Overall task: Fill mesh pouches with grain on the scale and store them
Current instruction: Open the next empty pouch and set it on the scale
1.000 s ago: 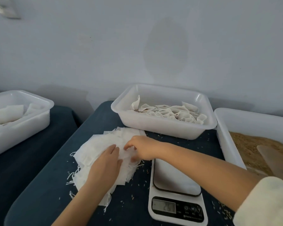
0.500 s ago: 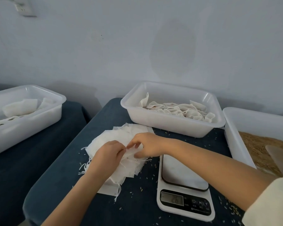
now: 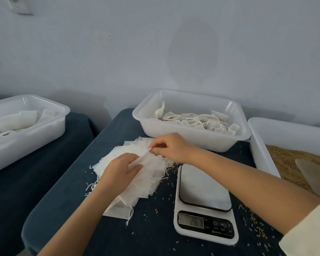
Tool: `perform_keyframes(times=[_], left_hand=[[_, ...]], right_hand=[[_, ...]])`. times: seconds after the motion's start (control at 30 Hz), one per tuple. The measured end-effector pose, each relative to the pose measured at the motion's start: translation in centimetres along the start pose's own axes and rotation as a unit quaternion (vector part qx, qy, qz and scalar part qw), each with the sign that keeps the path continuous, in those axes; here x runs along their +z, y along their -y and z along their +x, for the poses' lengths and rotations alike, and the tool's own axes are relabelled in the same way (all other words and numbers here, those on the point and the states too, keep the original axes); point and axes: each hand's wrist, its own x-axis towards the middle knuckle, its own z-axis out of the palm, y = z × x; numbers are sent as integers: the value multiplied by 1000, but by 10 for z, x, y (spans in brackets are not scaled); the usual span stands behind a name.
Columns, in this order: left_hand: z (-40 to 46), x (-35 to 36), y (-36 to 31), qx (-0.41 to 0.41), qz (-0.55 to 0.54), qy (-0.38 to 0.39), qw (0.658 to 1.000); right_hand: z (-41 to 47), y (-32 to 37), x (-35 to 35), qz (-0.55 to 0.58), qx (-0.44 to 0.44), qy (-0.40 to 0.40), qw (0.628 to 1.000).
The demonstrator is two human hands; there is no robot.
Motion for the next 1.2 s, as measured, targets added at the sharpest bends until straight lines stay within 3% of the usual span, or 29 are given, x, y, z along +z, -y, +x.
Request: perform_keyframes(times=[0.2,0.27,0.33,0.43,0.6,0.73,0.9,1.03,1.1,1.2], left_hand=[[-2,4,0,-39,-42,-13,998],[-4,-1,-17,-33,-186,-12,982],[-4,-7,-41,-34,-359,-3,933],[1,-8,-72,-52,-443,-14,895],[2,4,-108,-52,-433,11,900],[-2,16,-124,-21,-417,36,908],[-9,30,-136,-1,-389,52,920],[-18,31,-135,131,-459,134,869],[-19,29,-136,206,-431,166,863],[-13,24,-139,252,-379,169,874]], right_hand=[[-15,13,-29,144,59,11,988],[-23,20,-41,196,80,13,977],[-34,27,-54,229,97,10,968],[-53,33,-71,213,112,-1,971],[-92,34,-96,-56,8,-34,998],[-118,32,-98,-115,-79,-73,988],[-133,29,-103,-220,-99,-64,968],[-138,31,-111,-237,-106,-4,966],[-141,32,-112,-226,-109,14,968],[-144,29,-112,-215,-103,35,971]])
